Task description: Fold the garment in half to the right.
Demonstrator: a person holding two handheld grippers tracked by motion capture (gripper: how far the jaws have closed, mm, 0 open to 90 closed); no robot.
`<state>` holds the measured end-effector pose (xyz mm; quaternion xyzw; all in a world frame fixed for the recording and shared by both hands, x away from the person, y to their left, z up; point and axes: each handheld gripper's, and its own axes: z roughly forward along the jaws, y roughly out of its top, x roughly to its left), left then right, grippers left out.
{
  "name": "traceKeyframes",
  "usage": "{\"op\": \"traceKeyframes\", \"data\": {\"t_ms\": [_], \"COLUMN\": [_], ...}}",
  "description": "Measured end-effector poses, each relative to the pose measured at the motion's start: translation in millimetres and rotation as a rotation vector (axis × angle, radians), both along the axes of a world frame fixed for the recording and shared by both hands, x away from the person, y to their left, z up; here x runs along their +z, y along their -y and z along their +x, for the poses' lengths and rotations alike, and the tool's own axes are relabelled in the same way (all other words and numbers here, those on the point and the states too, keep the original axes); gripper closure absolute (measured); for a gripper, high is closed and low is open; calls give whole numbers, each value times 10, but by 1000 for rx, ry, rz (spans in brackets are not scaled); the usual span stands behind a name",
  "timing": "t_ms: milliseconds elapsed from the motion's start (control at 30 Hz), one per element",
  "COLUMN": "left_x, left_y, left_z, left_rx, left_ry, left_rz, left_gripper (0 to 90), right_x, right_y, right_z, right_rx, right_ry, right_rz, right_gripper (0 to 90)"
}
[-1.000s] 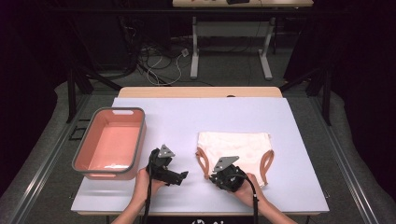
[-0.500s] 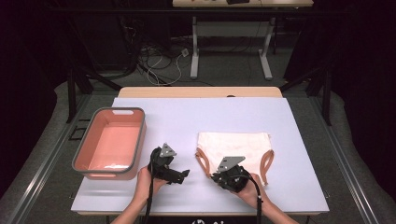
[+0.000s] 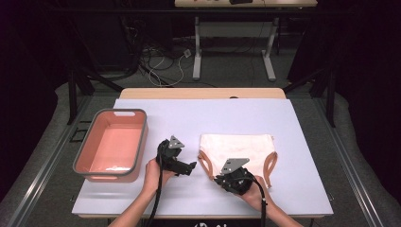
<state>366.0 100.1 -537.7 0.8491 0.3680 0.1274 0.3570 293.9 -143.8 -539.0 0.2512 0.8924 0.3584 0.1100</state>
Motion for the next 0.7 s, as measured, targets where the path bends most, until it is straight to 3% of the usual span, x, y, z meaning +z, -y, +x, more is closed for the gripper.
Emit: {"op": "traceKeyframes", "data": {"t_ms": [233, 700], "left_x": [38, 46], "left_y": [84, 278], "left_z": [156, 430], "left_rx": [1, -17], "left_ry": [17, 9], "left_rz": [12, 23], "left_gripper": [0, 4], "right_x": [-6, -12], "right_y": [-7, -14], "right_z": [0, -13], "right_rx": [3, 7], "right_ry": [2, 3], "right_rz": [-7, -15], "right_gripper": [862, 860]}}
